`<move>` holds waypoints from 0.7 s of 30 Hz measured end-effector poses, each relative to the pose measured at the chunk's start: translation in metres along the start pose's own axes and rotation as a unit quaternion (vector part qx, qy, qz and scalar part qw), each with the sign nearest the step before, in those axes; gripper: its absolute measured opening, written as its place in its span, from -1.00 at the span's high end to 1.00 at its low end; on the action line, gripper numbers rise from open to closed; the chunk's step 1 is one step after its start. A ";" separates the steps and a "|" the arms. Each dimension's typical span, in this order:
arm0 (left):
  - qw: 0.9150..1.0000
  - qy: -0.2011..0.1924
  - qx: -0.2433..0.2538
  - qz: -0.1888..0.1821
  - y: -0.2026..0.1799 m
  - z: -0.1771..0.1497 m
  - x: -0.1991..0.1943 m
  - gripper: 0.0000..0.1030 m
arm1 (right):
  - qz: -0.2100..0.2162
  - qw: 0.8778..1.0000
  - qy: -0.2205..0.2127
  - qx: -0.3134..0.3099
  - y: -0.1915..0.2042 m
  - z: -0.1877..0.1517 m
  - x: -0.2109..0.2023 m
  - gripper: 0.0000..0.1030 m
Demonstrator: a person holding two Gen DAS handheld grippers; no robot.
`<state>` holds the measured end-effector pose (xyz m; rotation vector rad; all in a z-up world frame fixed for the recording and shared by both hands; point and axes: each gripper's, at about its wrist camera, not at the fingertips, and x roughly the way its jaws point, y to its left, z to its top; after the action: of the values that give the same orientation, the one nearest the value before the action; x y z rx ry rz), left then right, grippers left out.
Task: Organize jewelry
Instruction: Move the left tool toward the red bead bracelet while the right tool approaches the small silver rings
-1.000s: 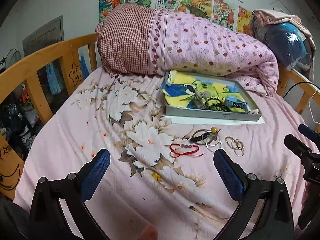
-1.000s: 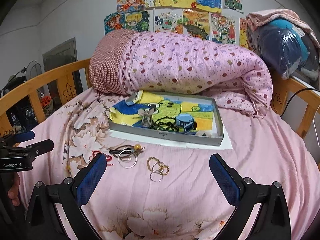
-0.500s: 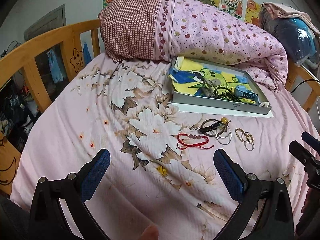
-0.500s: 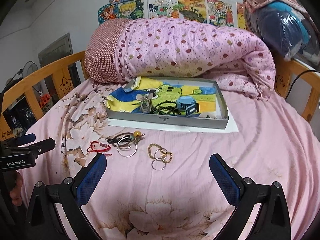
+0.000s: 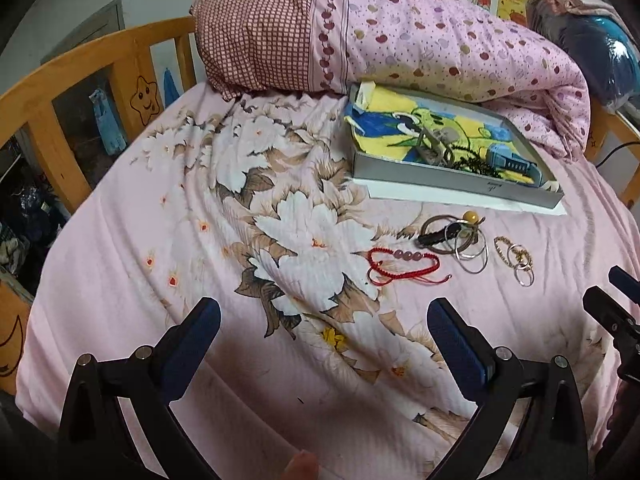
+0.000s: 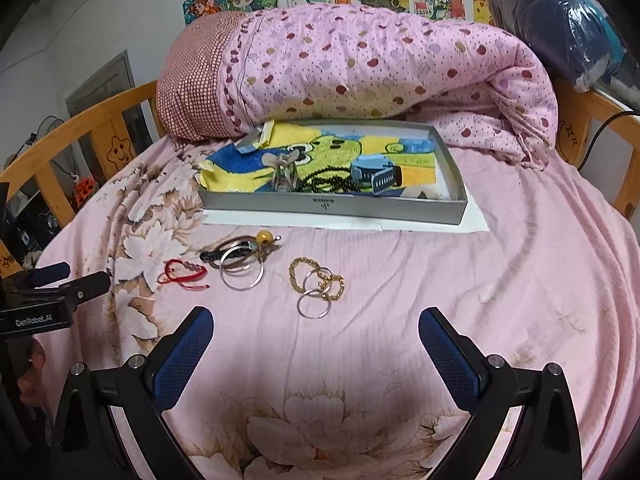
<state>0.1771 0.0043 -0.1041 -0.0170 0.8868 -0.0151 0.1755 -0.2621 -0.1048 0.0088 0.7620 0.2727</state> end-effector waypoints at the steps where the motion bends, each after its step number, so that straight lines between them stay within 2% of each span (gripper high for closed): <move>1: 1.000 0.005 0.000 -0.004 0.001 0.000 0.003 -0.97 | 0.000 1.000 0.002 0.001 -0.001 -0.001 0.002 -1.00; 7: 0.997 0.034 0.019 -0.060 0.000 0.005 0.017 -0.96 | 0.003 1.000 0.015 0.010 -0.014 -0.007 0.016 -1.00; 12: 0.993 0.017 0.070 -0.094 -0.010 0.017 0.026 -0.97 | 0.008 1.000 0.021 0.005 -0.021 -0.009 0.023 -1.00; 16: 0.989 0.015 0.093 -0.116 -0.015 0.023 0.038 -0.97 | 0.003 1.000 0.025 -0.010 -0.023 -0.009 0.028 -1.00; 21: 0.985 0.040 0.096 -0.135 -0.017 0.025 0.056 -0.96 | 0.025 0.999 0.034 -0.013 -0.024 -0.007 0.040 -1.00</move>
<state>0.2318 -0.0140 -0.1309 0.0447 0.9554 -0.3564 0.2040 -0.2758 -0.1390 -0.0057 0.8259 0.3315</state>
